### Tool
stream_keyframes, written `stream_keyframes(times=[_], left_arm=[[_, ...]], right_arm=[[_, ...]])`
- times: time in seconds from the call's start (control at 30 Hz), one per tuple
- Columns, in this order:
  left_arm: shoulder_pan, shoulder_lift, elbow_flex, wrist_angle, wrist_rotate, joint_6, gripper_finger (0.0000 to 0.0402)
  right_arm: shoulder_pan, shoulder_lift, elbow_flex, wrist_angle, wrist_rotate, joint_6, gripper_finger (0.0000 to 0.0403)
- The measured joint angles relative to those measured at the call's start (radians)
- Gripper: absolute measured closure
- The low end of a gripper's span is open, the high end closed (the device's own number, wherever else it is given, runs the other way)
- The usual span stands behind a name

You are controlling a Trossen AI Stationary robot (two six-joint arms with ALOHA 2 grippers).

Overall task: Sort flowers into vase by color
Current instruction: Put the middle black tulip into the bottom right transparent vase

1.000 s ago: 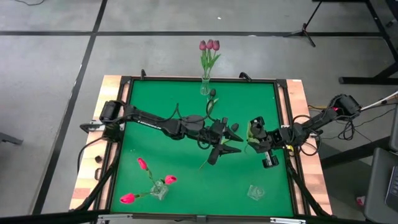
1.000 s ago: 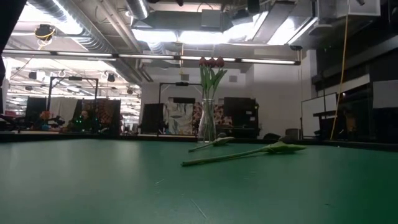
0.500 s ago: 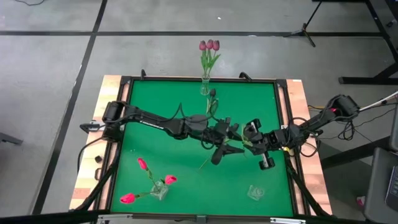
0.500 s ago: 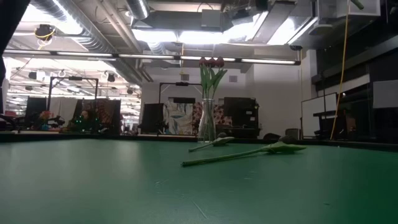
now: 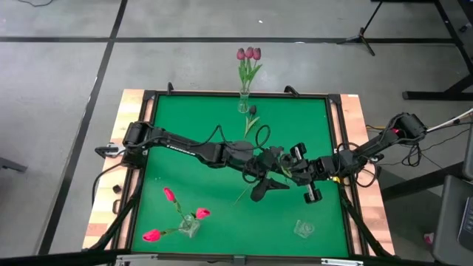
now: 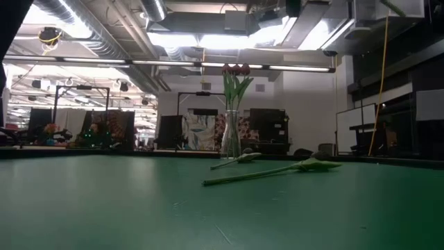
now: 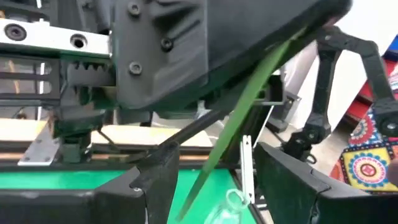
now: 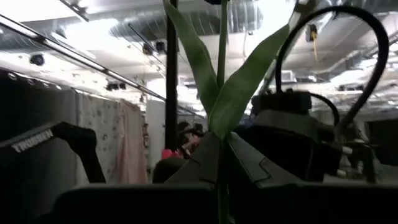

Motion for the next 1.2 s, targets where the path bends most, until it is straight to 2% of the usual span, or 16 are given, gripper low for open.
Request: stream_keyframes(times=[0.33, 0.83, 1.13, 1.2], left_arm=[[0.001, 0.000, 0.000, -0.021, -0.081, 0.030, 0.0209], [-0.024, -0.001, 0.000, -0.079, -0.169, 0.030, 0.0317], [-0.039, -0.001, 0.000, -0.102, -0.235, 0.033, 0.0392], [-0.039, -0.001, 0.000, -0.114, -0.241, 0.032, 0.0396]], right_arm=[[0.000, 0.000, 0.000, -0.049, 0.018, 0.030, 0.0388], [0.000, 0.000, 0.000, -0.081, 0.028, 0.049, 0.0388], [0.000, -0.002, 0.000, -0.150, 0.129, 0.055, 0.0388], [0.000, -0.002, 0.000, -0.168, 0.154, 0.059, 0.0388]])
